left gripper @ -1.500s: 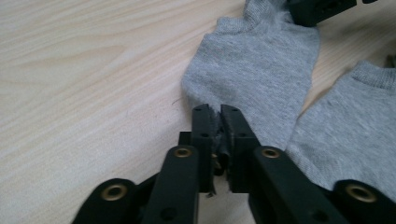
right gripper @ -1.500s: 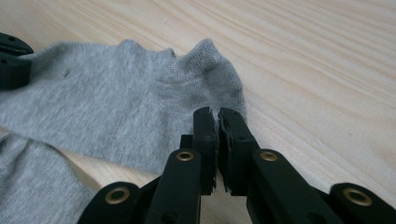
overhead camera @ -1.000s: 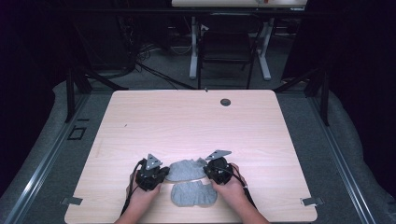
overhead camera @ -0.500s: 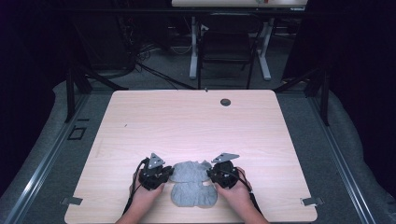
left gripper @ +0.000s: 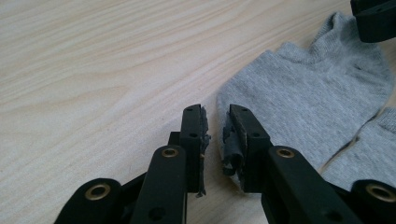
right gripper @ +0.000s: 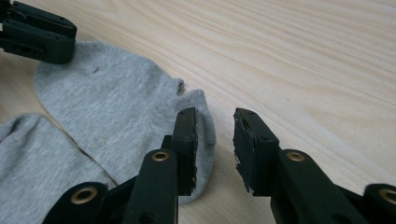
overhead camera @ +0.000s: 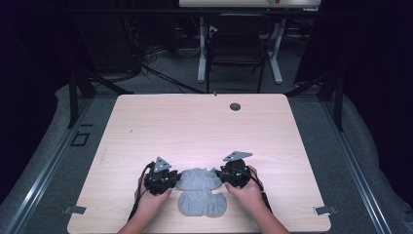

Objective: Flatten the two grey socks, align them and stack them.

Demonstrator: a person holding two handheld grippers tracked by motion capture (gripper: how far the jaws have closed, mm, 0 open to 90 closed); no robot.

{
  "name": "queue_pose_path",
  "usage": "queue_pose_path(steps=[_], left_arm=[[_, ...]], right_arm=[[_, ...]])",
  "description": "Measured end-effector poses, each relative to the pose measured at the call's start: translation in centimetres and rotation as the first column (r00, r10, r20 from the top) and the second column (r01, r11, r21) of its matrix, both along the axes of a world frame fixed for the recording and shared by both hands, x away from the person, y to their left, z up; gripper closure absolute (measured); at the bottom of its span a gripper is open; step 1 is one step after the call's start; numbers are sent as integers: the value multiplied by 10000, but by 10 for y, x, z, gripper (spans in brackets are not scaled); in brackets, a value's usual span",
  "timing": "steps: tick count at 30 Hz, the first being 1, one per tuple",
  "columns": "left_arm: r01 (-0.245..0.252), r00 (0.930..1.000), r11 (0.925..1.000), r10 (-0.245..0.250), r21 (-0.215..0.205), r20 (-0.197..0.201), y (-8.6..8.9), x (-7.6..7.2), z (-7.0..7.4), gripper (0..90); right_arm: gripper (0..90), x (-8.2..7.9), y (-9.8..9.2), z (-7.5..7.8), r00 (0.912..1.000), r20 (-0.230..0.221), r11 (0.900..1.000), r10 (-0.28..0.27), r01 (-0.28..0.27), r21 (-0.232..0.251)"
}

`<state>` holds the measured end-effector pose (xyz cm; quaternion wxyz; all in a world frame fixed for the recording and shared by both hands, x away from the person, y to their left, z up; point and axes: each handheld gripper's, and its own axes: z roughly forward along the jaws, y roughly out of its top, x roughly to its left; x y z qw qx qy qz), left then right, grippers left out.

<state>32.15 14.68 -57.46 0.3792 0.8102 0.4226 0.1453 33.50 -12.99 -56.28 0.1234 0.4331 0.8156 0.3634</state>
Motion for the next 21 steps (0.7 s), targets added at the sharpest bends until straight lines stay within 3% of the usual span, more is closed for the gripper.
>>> queue_pose_path(steps=[5,8,13,21], left_arm=[[98,9999,9999,-98,74,-29,-1,0,0,770],[101,9999,9999,-101,130,-47,-1,0,-1,771],[93,9999,9997,-92,206,-76,-1,1,-1,767],[179,9995,9998,-179,14,-266,2,2,-1,856]], right_arm=[[692,2,1,-2,9998,-112,9999,142,-143,-74],[741,2,2,-3,9996,-231,9999,149,-147,80],[808,2,3,-4,9990,-321,9994,308,-313,-136],[865,-1,3,-4,9989,-237,9991,414,-415,-53]])
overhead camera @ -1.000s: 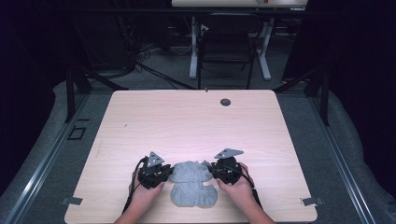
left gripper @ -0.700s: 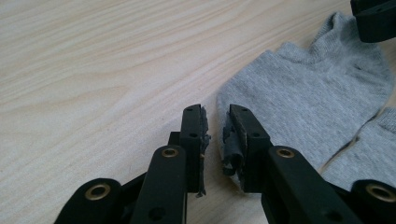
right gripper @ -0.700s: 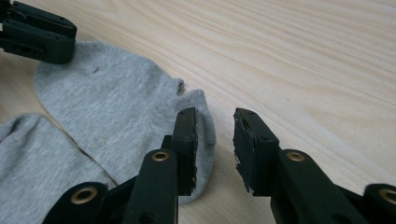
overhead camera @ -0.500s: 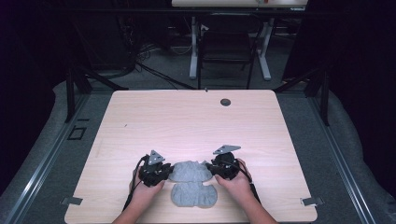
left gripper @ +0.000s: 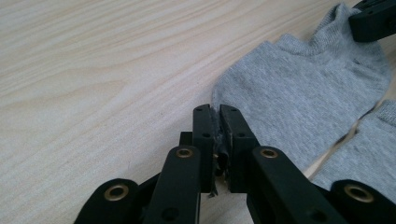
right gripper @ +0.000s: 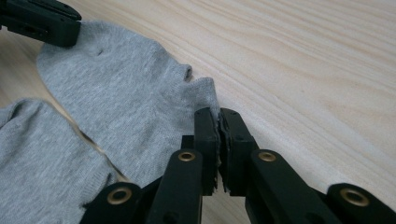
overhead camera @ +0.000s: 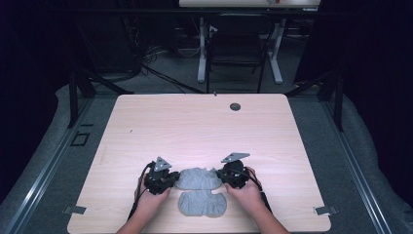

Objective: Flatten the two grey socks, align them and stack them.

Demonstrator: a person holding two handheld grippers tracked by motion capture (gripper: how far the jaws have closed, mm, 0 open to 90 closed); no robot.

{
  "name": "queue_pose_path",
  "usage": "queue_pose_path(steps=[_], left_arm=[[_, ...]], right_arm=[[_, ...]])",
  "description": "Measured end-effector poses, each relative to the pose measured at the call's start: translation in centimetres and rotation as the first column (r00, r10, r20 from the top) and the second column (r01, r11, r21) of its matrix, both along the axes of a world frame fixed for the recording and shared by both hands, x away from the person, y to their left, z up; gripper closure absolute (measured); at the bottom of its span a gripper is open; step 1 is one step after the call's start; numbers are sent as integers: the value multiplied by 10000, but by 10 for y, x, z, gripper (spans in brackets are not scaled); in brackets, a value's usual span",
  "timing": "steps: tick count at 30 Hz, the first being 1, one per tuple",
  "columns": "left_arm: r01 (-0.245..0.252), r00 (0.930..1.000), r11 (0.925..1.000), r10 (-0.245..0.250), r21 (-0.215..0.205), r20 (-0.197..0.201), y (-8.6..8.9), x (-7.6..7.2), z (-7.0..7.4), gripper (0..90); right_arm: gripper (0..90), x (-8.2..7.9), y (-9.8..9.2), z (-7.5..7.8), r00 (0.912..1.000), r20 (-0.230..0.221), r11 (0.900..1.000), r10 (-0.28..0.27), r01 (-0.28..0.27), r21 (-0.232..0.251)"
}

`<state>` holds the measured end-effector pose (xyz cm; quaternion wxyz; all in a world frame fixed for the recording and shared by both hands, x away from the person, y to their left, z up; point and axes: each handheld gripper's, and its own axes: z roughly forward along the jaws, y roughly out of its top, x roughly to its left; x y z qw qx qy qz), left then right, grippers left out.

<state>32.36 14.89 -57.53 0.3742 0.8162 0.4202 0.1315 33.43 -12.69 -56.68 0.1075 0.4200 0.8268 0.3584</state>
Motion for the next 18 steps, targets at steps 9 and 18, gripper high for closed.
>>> queue_pose_path(steps=[9,18], left_arm=[[-18,10000,10000,18,-42,-56,1,0,1,880],[58,9999,9998,-60,-196,-105,3,0,2,884]], right_arm=[[877,0,-4,1,9999,-105,9999,38,-39,-101],[880,0,-7,3,9999,-68,9999,-107,108,99]])
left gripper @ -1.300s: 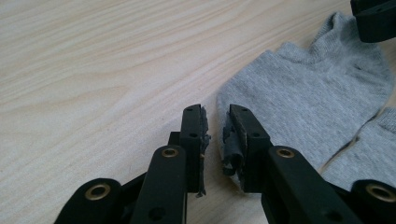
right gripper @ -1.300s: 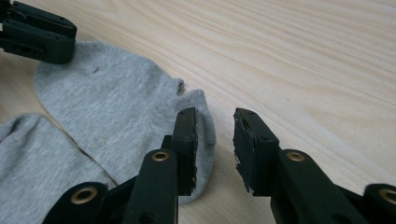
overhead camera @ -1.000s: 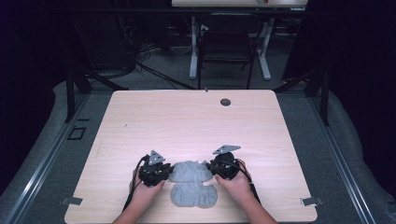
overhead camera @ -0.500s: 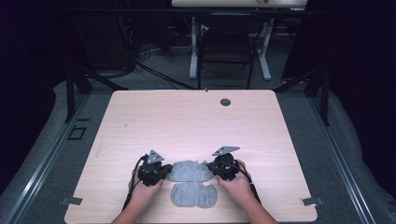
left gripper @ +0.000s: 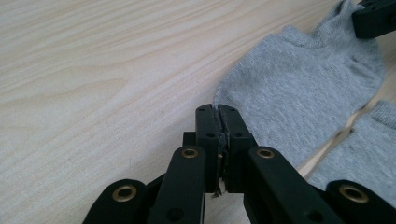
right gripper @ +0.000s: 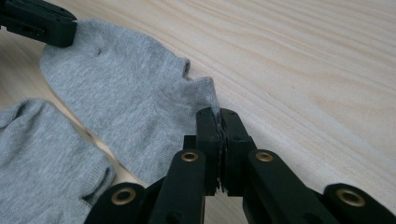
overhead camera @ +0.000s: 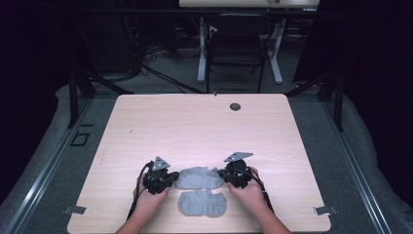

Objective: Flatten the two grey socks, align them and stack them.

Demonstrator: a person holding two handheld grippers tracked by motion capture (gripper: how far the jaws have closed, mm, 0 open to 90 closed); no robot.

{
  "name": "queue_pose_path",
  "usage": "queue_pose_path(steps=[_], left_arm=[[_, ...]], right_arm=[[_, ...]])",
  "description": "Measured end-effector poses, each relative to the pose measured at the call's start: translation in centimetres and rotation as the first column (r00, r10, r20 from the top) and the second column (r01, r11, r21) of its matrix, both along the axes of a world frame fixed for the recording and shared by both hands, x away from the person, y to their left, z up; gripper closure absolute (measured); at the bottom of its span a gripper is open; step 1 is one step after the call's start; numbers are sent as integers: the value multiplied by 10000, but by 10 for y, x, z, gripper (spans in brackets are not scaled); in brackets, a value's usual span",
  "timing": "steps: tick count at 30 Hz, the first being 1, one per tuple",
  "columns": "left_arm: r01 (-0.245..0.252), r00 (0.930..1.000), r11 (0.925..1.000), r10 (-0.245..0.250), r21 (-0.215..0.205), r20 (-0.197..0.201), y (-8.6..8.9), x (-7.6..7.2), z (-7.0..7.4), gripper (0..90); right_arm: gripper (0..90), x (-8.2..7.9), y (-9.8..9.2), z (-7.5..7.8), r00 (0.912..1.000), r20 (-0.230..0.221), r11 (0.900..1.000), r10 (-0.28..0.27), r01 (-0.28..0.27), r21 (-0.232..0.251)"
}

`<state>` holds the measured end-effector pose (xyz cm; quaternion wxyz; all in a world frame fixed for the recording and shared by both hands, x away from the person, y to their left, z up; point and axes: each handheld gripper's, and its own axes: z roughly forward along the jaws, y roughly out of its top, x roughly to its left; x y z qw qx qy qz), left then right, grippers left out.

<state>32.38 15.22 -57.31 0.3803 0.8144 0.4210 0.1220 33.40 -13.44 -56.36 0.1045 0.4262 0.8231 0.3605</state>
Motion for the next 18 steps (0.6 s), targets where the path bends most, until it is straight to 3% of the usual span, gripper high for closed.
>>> queue_pose_path(steps=[5,18], left_arm=[[7,10000,9997,-6,-253,34,-1,-2,4,883],[323,9985,9988,-305,-378,457,-2,-10,25,883]], right_arm=[[880,-2,0,5,9999,65,9999,121,-121,86],[879,-9,-1,26,9982,501,9990,326,-341,281]])
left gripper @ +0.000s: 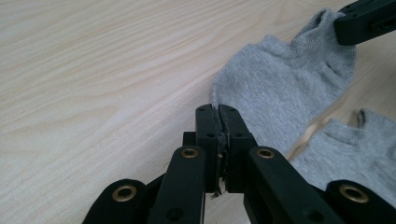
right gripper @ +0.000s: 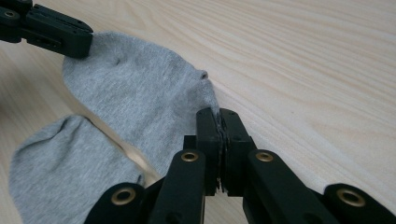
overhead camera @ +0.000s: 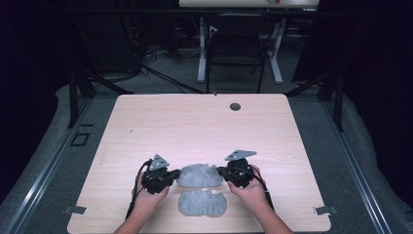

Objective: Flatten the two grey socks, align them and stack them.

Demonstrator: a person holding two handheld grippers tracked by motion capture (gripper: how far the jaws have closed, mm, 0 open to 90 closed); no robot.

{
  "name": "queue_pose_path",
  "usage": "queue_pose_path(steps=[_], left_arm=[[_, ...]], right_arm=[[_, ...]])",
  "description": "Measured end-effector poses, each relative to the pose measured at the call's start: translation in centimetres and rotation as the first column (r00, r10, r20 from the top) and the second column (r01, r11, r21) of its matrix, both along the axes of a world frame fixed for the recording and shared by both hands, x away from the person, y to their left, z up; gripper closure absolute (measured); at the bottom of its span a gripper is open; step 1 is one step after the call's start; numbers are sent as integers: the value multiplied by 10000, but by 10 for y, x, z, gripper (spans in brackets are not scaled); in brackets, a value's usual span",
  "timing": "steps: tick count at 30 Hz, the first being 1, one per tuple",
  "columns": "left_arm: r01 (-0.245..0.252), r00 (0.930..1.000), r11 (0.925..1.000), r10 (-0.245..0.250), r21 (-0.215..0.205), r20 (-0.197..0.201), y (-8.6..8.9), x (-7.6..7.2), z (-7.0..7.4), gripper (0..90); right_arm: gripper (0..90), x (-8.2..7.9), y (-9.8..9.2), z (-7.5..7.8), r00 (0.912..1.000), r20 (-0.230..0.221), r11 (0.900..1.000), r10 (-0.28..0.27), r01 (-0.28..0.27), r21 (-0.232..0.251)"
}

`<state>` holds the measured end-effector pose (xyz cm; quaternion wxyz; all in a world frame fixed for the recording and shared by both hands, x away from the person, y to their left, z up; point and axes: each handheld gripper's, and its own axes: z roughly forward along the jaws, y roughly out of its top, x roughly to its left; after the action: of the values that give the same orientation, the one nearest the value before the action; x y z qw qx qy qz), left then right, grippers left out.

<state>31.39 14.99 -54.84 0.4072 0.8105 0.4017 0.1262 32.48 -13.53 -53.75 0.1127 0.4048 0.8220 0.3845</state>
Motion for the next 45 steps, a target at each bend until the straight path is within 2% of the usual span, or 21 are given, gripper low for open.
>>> queue_pose_path(steps=[7,17,21,30,34,40,45], left_arm=[[214,9997,9997,-213,-98,112,2,-8,7,882],[453,9990,9988,-453,-199,38,3,-25,11,882],[674,9977,9977,-674,-64,31,2,-34,11,881],[1031,9947,9944,-1030,213,-56,-1,-51,10,881],[1081,9941,9940,-1081,163,-32,-1,-55,7,880],[1105,9937,9939,-1105,-38,-207,-3,-60,2,881],[1274,9916,9918,-1273,32,-235,-3,-62,1,881]], right_arm=[[878,-7,-3,10,9998,189,9998,77,-80,168],[876,-26,-8,19,9992,133,9987,387,-391,329],[876,-34,-11,21,9983,91,9977,571,-573,350],[875,-54,-11,19,9970,91,9961,772,-775,410],[874,-62,-12,16,9969,37,9953,787,-788,556],[874,-69,-13,12,9970,-25,9957,778,-775,502],[874,-72,-17,12,9973,-114,9960,732,-725,527]])
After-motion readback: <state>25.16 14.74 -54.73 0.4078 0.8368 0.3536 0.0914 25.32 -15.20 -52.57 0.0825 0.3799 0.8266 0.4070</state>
